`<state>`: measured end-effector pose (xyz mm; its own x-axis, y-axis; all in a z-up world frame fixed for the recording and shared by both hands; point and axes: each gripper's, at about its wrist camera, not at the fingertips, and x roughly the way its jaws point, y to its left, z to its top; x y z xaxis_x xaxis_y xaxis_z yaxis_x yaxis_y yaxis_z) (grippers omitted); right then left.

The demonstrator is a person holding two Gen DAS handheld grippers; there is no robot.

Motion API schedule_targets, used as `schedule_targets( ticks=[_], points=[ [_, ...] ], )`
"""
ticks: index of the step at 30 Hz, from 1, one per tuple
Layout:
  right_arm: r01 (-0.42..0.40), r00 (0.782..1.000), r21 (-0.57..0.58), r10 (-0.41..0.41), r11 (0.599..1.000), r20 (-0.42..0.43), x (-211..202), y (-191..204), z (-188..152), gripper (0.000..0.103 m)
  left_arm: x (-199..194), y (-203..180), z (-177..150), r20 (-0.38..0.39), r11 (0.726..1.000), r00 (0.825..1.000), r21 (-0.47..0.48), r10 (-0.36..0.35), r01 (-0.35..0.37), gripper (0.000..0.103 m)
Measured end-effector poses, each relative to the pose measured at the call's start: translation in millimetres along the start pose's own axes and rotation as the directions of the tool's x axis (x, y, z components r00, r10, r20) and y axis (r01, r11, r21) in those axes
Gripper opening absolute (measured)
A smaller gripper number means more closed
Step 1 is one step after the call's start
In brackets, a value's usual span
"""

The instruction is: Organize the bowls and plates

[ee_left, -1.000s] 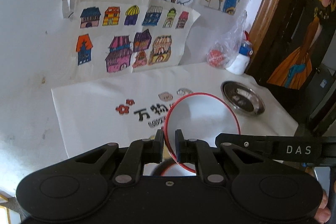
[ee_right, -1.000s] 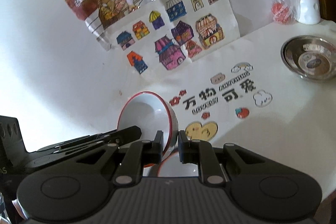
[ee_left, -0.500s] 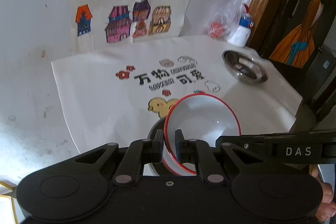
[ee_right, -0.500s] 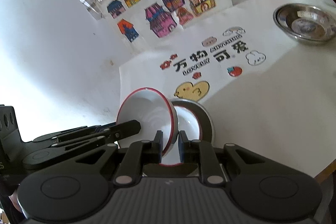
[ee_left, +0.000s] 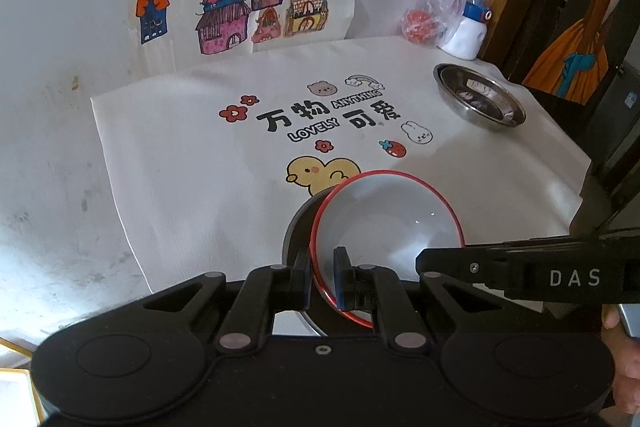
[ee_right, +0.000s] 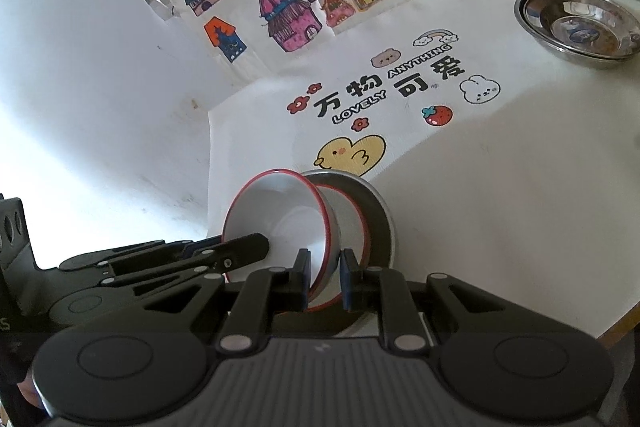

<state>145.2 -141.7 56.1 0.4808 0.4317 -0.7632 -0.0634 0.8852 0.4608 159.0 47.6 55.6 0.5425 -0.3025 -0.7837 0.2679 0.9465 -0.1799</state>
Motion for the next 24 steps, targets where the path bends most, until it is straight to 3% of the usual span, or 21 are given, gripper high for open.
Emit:
schedule_targets(
  ticks=[24],
  points=[
    [0.022,1.000,-0.026,-0.022,0.999,-0.011,2.6,3.7,0.9,0.021,7.7,-8.1,1.8,-0.031,0.998,0.999,0.054,0.025,-0.023,0.015]
  ],
)
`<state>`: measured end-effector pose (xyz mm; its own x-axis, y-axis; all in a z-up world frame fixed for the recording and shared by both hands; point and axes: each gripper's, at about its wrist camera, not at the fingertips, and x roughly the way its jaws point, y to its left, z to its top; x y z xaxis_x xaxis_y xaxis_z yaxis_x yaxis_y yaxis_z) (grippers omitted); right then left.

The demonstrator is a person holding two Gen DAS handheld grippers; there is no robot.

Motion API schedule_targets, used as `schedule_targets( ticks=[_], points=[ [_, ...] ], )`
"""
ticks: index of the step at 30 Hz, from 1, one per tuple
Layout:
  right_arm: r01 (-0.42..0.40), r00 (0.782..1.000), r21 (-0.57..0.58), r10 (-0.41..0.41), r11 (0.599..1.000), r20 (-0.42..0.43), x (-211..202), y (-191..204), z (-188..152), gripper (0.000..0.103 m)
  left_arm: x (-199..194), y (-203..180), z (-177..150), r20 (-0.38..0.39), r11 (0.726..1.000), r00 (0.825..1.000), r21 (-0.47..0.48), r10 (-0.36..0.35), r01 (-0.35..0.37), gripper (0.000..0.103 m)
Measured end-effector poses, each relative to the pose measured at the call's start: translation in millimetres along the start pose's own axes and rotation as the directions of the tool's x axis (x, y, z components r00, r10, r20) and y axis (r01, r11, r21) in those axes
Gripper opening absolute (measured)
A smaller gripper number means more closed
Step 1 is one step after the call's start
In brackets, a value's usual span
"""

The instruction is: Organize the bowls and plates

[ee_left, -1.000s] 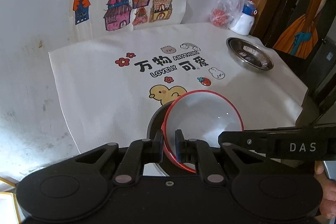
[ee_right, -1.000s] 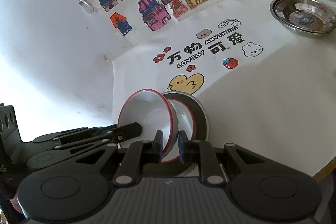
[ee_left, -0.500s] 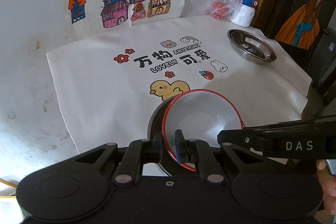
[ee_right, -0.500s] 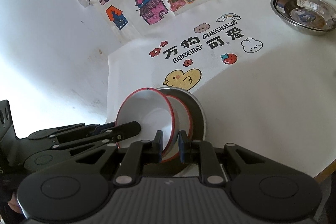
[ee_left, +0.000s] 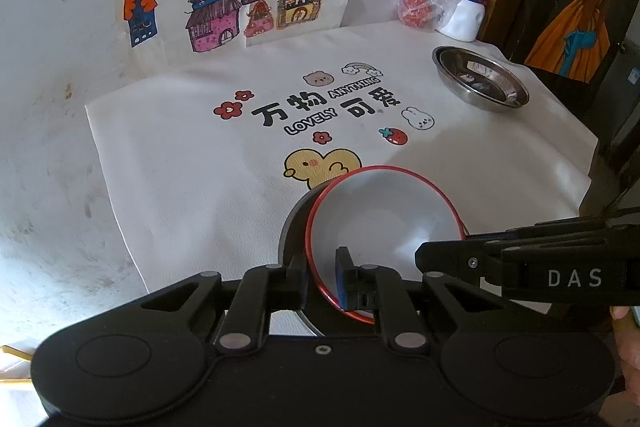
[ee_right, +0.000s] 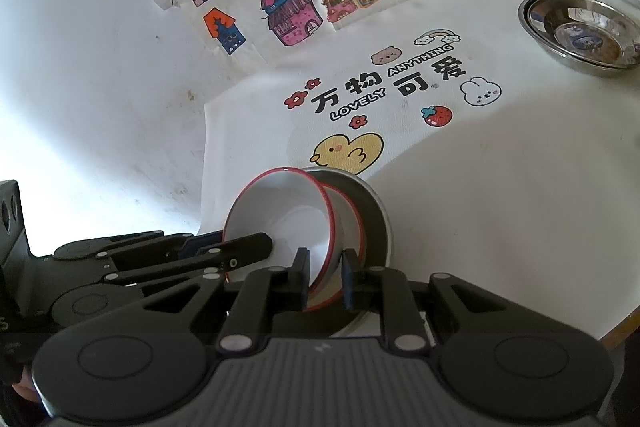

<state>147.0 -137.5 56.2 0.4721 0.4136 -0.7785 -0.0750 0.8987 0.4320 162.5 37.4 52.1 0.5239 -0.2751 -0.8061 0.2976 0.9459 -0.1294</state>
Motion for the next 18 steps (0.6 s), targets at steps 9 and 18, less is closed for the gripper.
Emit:
schedule_targets(
  ticks=[9,18],
  points=[
    [0.020,1.000,-0.019,-0.020,1.000,0.012,-2.5,1.2,-0.5,0.029,0.5,1.2,0.7,-0.004,1.000,1.000,0.001,-0.005,0.005,0.016],
    [0.020,1.000,-0.022,-0.020,1.000,0.010,-2.0,-0.1,-2.5,0.030,1.1,0.8,0.8,-0.009,1.000,1.000,0.000,-0.013,0.013,0.017]
  ],
)
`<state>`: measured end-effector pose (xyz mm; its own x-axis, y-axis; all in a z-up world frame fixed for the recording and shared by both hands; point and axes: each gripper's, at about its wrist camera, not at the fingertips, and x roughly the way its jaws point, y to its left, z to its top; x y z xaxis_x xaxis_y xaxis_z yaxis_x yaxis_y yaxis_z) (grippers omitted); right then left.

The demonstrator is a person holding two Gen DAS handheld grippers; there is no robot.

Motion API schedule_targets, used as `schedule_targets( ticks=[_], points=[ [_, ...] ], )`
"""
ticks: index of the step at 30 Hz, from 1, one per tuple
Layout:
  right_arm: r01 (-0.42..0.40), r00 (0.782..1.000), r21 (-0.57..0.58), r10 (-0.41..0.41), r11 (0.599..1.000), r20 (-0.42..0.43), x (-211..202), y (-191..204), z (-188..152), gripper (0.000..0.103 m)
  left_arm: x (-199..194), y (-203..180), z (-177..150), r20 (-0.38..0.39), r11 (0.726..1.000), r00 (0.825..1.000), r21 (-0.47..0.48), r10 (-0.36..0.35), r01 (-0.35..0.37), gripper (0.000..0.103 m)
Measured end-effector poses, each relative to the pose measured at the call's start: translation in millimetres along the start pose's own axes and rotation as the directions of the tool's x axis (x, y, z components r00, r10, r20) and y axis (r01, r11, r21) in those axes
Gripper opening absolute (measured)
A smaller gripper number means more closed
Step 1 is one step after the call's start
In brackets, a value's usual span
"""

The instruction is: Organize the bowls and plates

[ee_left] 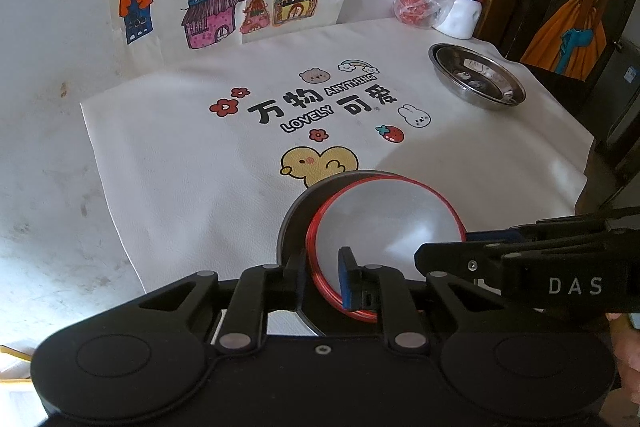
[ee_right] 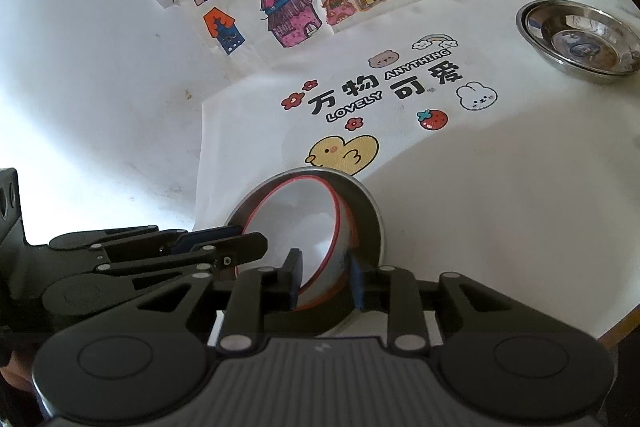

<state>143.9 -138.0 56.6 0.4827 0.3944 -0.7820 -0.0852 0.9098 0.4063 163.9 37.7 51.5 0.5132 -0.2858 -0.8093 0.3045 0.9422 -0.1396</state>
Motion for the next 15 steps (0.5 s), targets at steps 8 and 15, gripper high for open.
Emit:
schedule_targets(
  ticks=[8,15],
  points=[
    [0.009,1.000,-0.026,-0.009,1.000,0.012,1.6,3.6,-2.0,0.029,-1.5,1.2,-0.5,0.002,1.000,1.000,-0.005,-0.006,0.006,0.018],
    [0.016,0.999,-0.066,-0.013,0.998,0.047,0.9,6.2,-8.0,0.030,-6.6,6.5,0.1,0.016,1.000,1.000,-0.017,-0.022,0.022,0.019]
  ],
)
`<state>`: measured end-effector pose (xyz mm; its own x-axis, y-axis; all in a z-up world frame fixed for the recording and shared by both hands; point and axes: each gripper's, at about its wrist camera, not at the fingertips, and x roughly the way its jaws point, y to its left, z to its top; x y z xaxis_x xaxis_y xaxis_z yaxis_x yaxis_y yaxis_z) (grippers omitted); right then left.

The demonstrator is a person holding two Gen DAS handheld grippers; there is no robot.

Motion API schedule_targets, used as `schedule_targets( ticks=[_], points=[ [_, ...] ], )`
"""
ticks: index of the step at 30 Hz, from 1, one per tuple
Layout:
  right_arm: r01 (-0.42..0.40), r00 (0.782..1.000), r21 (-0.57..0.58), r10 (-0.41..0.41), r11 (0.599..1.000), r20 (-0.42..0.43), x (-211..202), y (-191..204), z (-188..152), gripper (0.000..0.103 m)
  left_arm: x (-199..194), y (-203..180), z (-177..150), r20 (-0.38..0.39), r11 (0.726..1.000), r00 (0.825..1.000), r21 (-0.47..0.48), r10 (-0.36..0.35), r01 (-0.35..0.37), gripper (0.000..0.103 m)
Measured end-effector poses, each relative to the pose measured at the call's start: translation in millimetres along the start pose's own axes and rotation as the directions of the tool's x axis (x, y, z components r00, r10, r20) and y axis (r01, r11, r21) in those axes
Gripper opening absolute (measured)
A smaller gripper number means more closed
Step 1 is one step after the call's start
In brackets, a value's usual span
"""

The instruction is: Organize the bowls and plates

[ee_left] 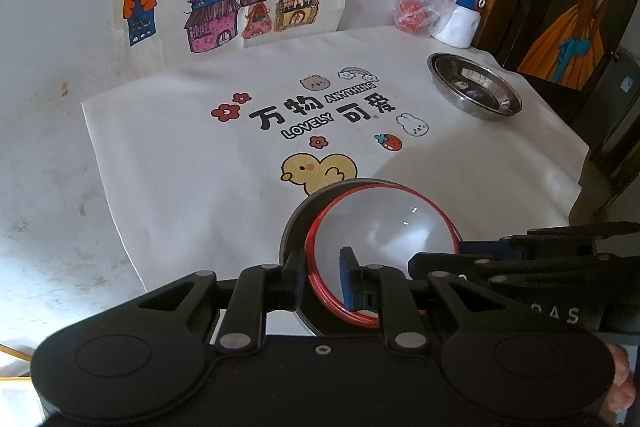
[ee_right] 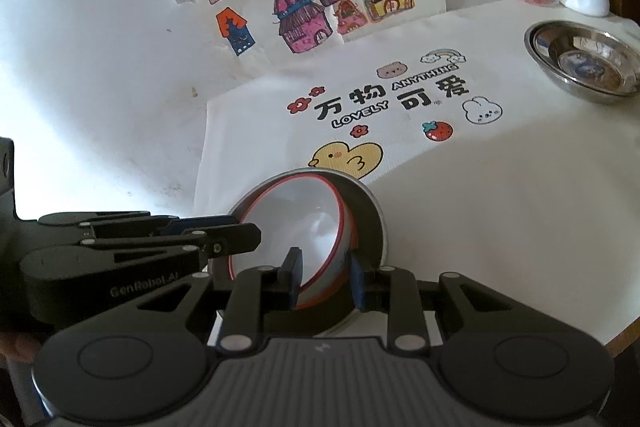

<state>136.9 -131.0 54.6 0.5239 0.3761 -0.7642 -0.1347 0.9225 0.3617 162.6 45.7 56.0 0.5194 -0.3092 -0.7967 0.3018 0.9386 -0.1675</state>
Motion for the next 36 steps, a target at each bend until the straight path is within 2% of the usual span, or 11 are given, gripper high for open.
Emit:
schedule_targets(
  ticks=[6,14,16,19,23,25,27,30,36],
  points=[
    [-0.041,0.999,0.018,0.041,0.999,0.028,-3.6,-6.6,-2.6,0.035,-5.3,4.7,0.3,0.013,1.000,1.000,-0.021,-0.012,0.012,0.020],
    [-0.059,0.995,0.011,0.058,0.998,0.086,-18.0,-8.0,-1.4,0.058,-12.4,9.5,2.7,0.040,0.999,0.999,-0.042,-0.012,0.014,0.030],
    [-0.057,0.993,0.012,0.055,0.998,0.103,-22.3,-8.4,-1.1,0.069,-14.4,12.2,3.9,0.048,0.998,0.999,-0.053,-0.013,0.016,0.033],
    [-0.061,0.990,0.014,0.059,0.998,0.131,-30.0,-9.4,-1.7,0.082,-19.5,14.7,4.4,0.068,0.998,0.998,-0.060,-0.012,0.016,0.042],
    [-0.067,0.982,0.001,0.066,0.998,0.174,-43.4,-8.6,-5.5,0.093,-29.4,16.2,3.5,0.108,0.997,0.994,-0.070,-0.009,0.017,0.061],
    [-0.062,0.979,-0.008,0.063,0.998,0.195,-50.8,-8.2,-8.8,0.102,-35.8,16.5,1.5,0.132,0.997,0.991,-0.078,-0.002,0.013,0.070],
    [-0.049,0.974,-0.024,0.053,0.999,0.219,-58.2,-7.7,-13.1,0.103,-42.5,17.6,-1.9,0.160,0.996,0.987,-0.094,0.010,0.005,0.085],
    [0.003,0.969,-0.059,0.012,0.998,0.249,-67.8,-5.5,-22.3,0.103,-54.2,18.7,-10.2,0.209,0.993,0.978,-0.116,0.019,0.005,0.100],
    [0.151,0.942,-0.137,-0.100,0.979,0.321,-80.5,5.4,-48.5,0.103,-66.9,16.0,-33.3,0.255,0.989,0.964,-0.139,0.077,-0.042,0.102]
  ],
)
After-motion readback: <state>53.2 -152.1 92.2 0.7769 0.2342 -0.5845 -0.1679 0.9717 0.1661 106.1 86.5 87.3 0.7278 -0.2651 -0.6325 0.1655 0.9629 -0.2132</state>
